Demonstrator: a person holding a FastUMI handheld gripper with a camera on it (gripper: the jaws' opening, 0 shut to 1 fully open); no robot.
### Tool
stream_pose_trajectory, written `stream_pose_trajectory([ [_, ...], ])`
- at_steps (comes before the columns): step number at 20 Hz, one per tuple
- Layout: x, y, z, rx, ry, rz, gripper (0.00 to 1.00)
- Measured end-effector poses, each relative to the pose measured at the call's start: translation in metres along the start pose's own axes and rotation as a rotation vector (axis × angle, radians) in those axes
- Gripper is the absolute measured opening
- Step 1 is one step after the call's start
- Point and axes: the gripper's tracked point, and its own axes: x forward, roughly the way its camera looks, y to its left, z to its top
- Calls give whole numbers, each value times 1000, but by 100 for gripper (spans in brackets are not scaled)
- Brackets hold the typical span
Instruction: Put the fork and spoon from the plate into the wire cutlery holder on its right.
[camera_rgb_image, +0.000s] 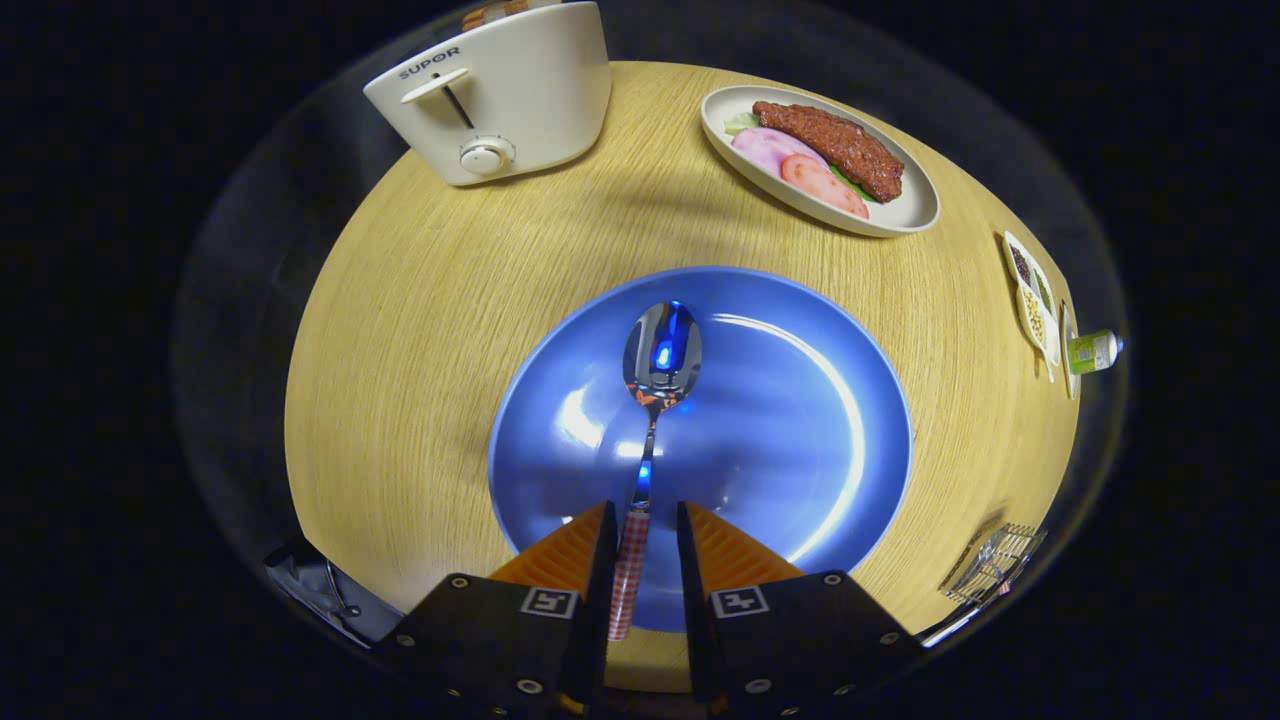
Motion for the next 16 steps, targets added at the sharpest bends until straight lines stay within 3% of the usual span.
stream_pose_trajectory([
  [3, 0, -1, 2, 8, -3, -13, 18],
  [7, -2, -6, 1, 22, -6, 14, 6],
  [16, -60, -73, -14, 56, -104, -1, 5],
])
